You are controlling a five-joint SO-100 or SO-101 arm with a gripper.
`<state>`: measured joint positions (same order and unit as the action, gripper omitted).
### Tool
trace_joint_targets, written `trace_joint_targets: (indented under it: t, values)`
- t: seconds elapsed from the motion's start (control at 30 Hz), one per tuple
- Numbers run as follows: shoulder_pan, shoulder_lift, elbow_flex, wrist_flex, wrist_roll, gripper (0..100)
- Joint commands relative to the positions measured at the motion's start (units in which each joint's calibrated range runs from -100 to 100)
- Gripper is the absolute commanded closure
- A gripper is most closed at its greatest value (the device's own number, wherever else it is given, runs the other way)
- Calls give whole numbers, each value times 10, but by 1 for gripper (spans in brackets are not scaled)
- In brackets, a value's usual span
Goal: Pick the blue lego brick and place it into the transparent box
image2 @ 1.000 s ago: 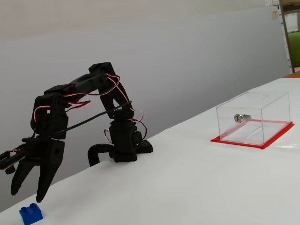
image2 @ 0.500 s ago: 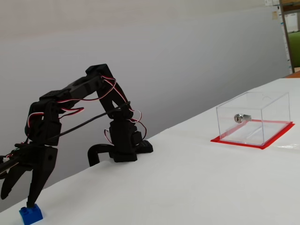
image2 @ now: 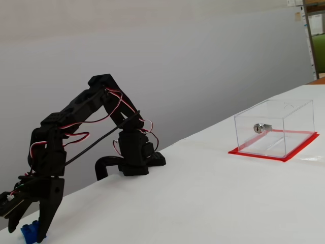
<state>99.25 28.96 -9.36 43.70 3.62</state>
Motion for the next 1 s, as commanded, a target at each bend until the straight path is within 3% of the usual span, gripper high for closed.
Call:
trace_joint_targets:
  t: [0.0, 0.97]
  values:
    - [1, -13, -13, -4, 10, 66]
    - [7, -46, 61, 17, 11, 66]
